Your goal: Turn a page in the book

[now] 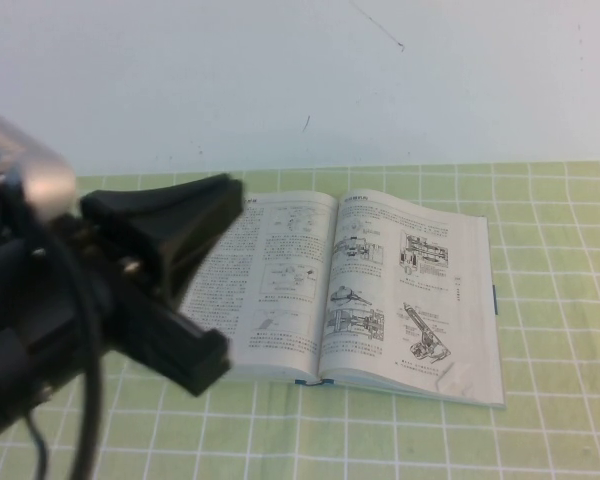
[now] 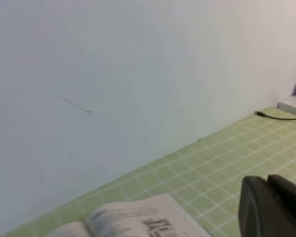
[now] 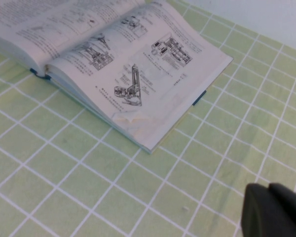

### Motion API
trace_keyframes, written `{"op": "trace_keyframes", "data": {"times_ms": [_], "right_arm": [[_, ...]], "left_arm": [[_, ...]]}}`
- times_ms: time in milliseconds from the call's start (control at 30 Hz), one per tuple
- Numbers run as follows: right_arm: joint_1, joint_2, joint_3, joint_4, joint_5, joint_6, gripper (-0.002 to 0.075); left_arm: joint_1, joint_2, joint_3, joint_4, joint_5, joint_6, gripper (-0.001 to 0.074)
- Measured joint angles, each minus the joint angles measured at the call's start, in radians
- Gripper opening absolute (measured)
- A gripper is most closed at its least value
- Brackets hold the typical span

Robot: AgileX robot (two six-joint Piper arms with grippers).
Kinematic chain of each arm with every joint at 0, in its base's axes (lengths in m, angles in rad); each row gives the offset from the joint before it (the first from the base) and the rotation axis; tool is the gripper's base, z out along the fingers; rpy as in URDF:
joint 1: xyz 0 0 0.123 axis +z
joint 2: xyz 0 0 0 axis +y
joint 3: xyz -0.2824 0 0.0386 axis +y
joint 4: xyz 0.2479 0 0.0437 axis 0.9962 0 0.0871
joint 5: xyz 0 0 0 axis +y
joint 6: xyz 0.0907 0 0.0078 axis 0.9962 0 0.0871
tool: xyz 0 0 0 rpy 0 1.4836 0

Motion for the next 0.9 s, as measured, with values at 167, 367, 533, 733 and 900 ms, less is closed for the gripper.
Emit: {"op": "trace_keyframes", "data": {"times_ms": [167,367,533,733,900], "right_arm": [[0.0,-0.001,0.0,0.002,0.0,0.0,-0.0001],[0.0,-0.001,0.0,0.002,0.002,0.0,-0.0001],[0.0,-0.001,0.0,0.002,0.002,0.0,-0.0001],[0.0,-0.001,0.0,0.002,0.002,0.0,-0.0001],[0.0,-0.001,0.0,0.002,0.002,0.0,-0.0002]], "left_arm": [[0.07,-0.15,0.083,-0.005,-0.05,0.222,-0.0004],[0.297,-0.357,0.212,-0.005,-0.015,0.404,-0.0004],[0.521,-0.503,0.334,-0.005,0.066,0.424,-0.0004],[0.716,-0.646,0.424,-0.001,0.121,0.424,-0.0004],[0.801,-0.67,0.454,0.001,0.127,0.424,-0.0004]]}}
